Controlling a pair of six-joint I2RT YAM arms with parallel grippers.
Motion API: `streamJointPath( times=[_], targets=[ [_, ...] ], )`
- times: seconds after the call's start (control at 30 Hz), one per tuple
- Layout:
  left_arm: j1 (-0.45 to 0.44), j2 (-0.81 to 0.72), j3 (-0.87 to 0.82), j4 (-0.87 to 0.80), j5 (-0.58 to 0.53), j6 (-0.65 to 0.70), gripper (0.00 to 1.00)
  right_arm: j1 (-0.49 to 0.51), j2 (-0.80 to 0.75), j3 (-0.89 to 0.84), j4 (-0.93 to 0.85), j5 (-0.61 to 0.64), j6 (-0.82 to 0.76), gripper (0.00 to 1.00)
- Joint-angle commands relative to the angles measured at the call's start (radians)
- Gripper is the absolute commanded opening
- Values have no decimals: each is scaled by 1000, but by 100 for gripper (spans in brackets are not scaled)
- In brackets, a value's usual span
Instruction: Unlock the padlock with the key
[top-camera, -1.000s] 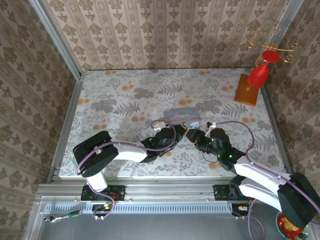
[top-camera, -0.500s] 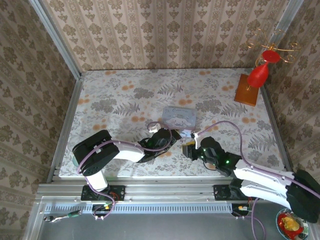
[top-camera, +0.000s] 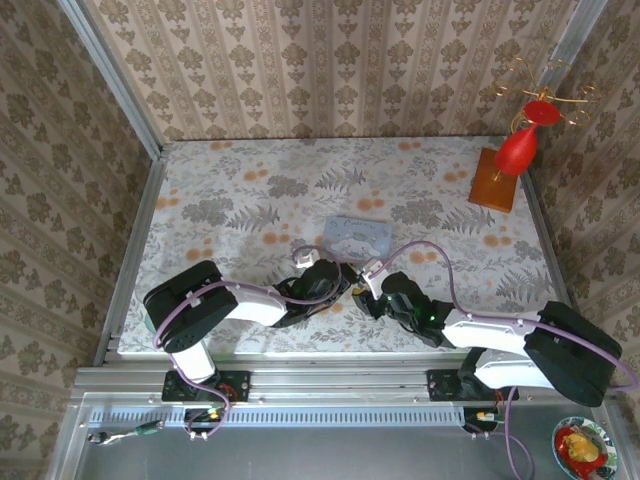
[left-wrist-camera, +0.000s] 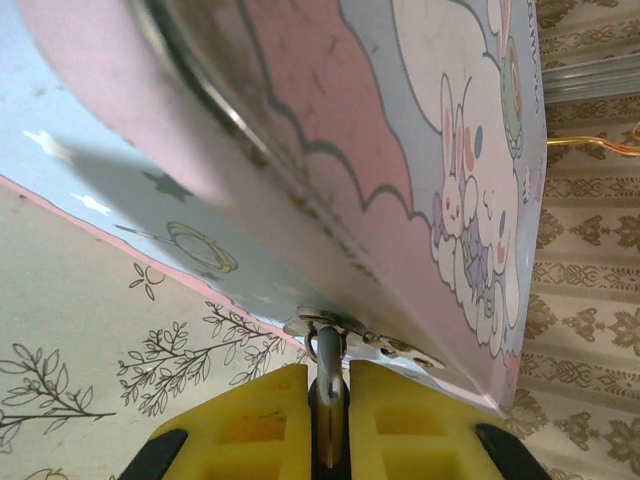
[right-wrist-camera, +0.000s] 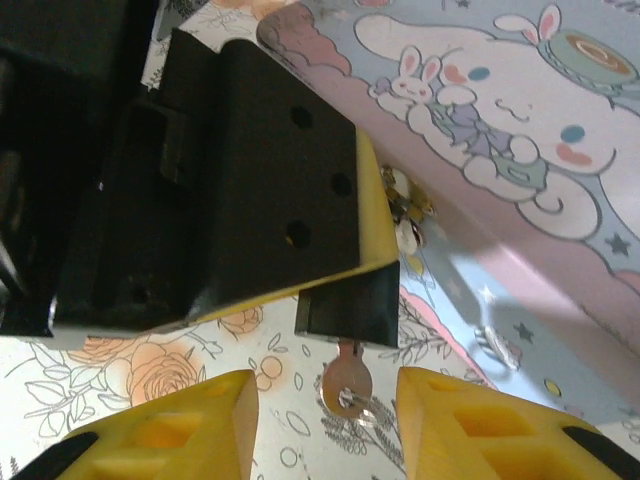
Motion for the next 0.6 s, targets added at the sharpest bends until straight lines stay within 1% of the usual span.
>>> streamJointPath(
  times=[0.0, 0.23, 0.57],
  targets=[
    [6, -17, -3, 51, 20, 4, 0, 1, 31, 21, 62, -15, -47, 44],
    [6, -21, -6, 57, 23, 1, 0, -9, 94, 36, 73, 8, -50, 39],
    [5, -27, -5, 63, 30, -1, 0, -24, 136, 44, 111, 23, -50, 27]
  ],
)
